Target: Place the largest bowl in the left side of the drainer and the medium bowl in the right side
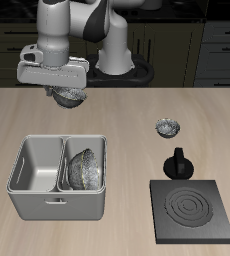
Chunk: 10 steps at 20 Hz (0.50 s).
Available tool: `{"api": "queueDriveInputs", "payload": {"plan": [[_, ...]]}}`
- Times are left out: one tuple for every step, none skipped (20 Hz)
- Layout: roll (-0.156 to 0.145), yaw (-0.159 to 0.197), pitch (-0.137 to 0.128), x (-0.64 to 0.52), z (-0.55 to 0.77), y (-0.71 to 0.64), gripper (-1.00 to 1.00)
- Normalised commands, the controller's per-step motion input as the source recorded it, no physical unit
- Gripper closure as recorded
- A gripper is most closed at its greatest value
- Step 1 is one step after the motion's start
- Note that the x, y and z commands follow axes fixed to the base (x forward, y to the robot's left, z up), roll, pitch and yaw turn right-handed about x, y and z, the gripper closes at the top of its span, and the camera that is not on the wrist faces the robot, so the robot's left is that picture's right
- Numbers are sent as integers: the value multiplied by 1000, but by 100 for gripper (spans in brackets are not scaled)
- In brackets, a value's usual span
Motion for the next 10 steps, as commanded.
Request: {"api": "queueDriveInputs", "payload": {"plan": [[-22,-56,29,355,294,-179,100],[-74,70,-31,654,516,-292,100],[54,9,34,345,169,27,100],[-78,-23,41,360,231,-254,100],[-83,-30,4,317,243,-122,100],[60,33,50,389,263,8,100],[-106,-53,10,134,209,-163,100],[-55,36,-80,159,447,-41,100],[38,-61,25,278,559,13,100],[-96,-10,-46,136,410,-48,100]]}}
